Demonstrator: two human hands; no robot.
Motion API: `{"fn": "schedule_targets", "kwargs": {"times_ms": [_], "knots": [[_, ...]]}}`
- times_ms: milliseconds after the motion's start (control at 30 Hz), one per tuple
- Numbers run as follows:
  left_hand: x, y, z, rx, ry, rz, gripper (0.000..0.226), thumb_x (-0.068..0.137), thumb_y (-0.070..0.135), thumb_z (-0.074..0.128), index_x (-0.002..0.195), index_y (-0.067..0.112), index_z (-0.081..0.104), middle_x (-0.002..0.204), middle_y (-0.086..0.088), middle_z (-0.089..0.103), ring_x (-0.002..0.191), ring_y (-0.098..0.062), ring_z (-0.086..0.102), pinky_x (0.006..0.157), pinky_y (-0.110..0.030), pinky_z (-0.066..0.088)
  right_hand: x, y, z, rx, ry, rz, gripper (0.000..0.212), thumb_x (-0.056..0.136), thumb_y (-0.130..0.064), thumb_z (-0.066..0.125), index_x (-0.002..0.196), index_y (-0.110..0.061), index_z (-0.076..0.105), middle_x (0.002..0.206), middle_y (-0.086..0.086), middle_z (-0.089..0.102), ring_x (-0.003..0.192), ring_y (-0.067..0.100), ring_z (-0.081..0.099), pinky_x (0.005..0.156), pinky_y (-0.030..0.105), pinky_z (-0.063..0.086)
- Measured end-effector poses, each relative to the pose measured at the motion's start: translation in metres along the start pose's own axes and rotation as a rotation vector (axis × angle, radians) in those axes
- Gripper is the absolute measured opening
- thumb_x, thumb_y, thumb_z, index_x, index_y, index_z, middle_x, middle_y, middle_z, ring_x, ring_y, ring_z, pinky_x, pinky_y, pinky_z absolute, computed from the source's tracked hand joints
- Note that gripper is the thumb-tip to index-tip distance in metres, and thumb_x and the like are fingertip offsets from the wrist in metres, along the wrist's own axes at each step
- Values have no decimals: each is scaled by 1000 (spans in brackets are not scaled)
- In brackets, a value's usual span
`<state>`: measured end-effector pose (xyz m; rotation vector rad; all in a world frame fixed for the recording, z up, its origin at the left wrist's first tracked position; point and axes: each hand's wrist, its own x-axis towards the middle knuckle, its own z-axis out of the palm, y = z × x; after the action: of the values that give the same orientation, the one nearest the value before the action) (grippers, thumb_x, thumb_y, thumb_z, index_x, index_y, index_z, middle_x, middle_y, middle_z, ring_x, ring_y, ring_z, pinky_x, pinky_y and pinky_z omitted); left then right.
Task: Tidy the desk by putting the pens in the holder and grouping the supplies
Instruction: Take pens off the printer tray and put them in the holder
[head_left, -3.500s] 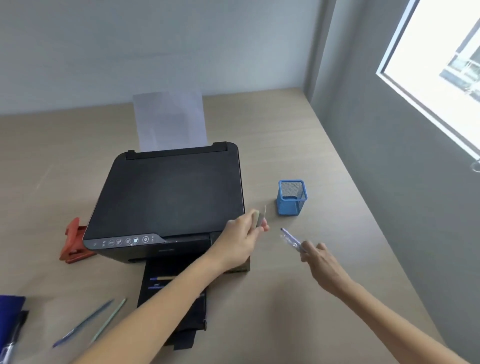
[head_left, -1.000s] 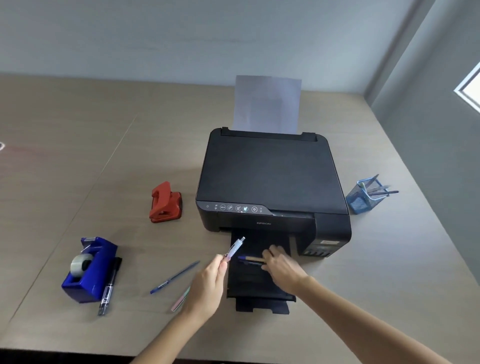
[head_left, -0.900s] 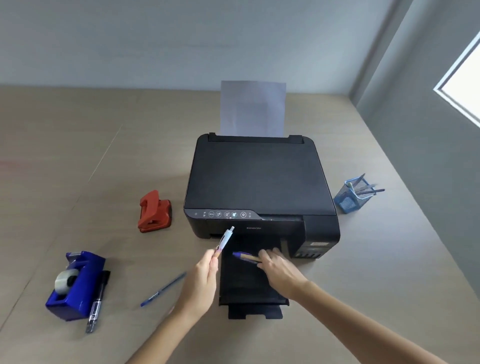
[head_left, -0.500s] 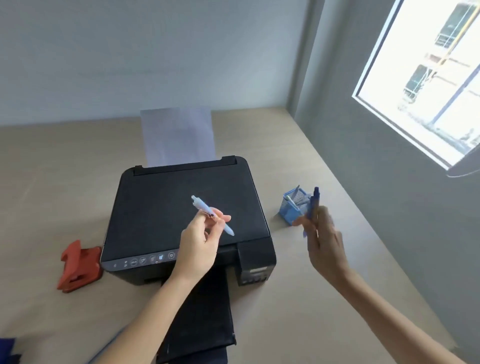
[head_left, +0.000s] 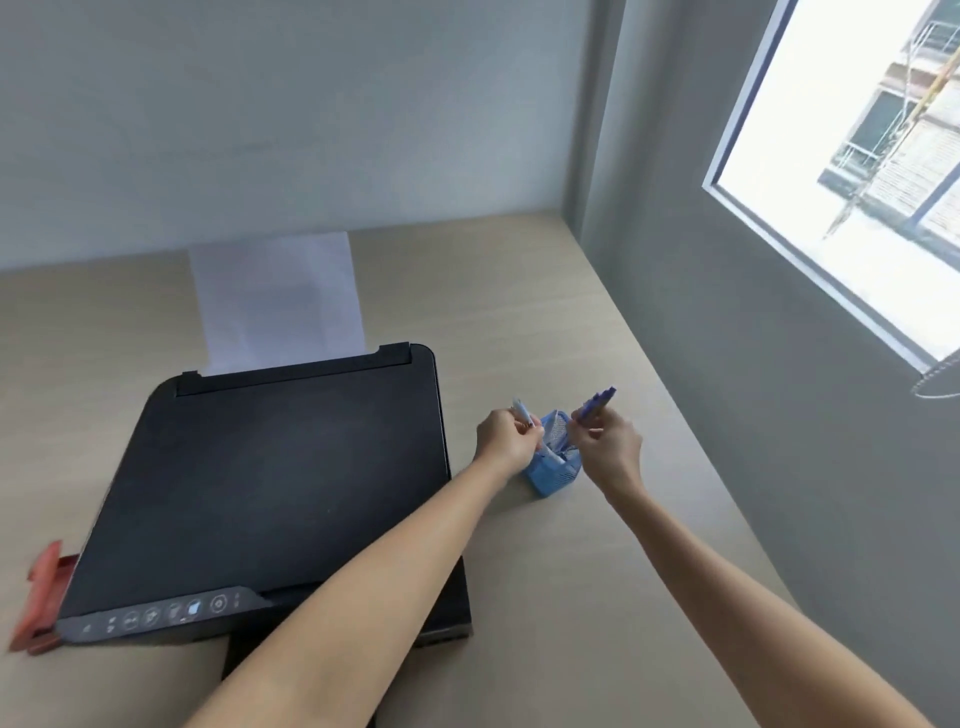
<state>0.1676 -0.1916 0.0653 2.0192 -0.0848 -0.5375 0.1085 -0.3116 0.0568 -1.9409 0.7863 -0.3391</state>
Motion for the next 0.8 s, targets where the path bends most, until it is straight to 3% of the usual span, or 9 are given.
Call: {"fn": "schedule_targets", "kwargs": {"times_ms": [100,200,400,533,667,733,800], "knots": [[9,-6,13,72,-3,-25,4,84,13,65,83,11,69,96,-14,75,93,-27,71,86,-33,57,7,10,4,-67,-56,20,7,82,-9,63,81,-3,65,79,16,72,73,29,64,65,27,40],[12,-7,17,122,-15,-18,10,84,13,66,92,7,70,97,-13,76,93,-27,71,86,-33,55,12,14,5,-104,-89,13,5,80,-7,64,80,-2,65,80,19,72,80,35,67,66,29,44],[-1,-1,-6,156,-9,61,21,83,14,68,102,6,68,106,-13,72,96,-28,70,93,-38,55,2,-5,-10,-137,-71,-62,16,81,-6,61,96,-7,67,98,12,72,79,20,63,72,23,44],[-40,9,-64,99,-21,193,22,85,16,67,106,8,67,100,-9,72,90,-23,69,85,-33,55,-24,-44,-16,-107,-40,-183,15,85,-8,60,98,-10,66,101,7,71,86,21,67,79,31,53],[-101,3,-146,-12,-36,274,16,89,16,66,103,11,67,90,0,70,81,-12,70,73,-26,56,-67,-89,-9,-47,-75,-300,14,85,-10,60,94,-18,67,95,0,71,87,18,68,79,31,53],[-132,-16,-193,-27,-1,257,11,89,17,65,100,15,69,88,4,71,78,-8,71,72,-23,58,-94,-112,4,-40,-115,-375,13,86,-10,60,93,-17,67,91,-2,69,81,16,67,71,22,51],[-160,-48,-240,-26,73,228,8,89,15,65,95,15,70,83,5,70,70,-4,68,66,-19,56,-125,-135,26,-38,-161,-470,12,86,-10,60,93,-15,68,89,0,69,74,12,65,61,5,44]]}}
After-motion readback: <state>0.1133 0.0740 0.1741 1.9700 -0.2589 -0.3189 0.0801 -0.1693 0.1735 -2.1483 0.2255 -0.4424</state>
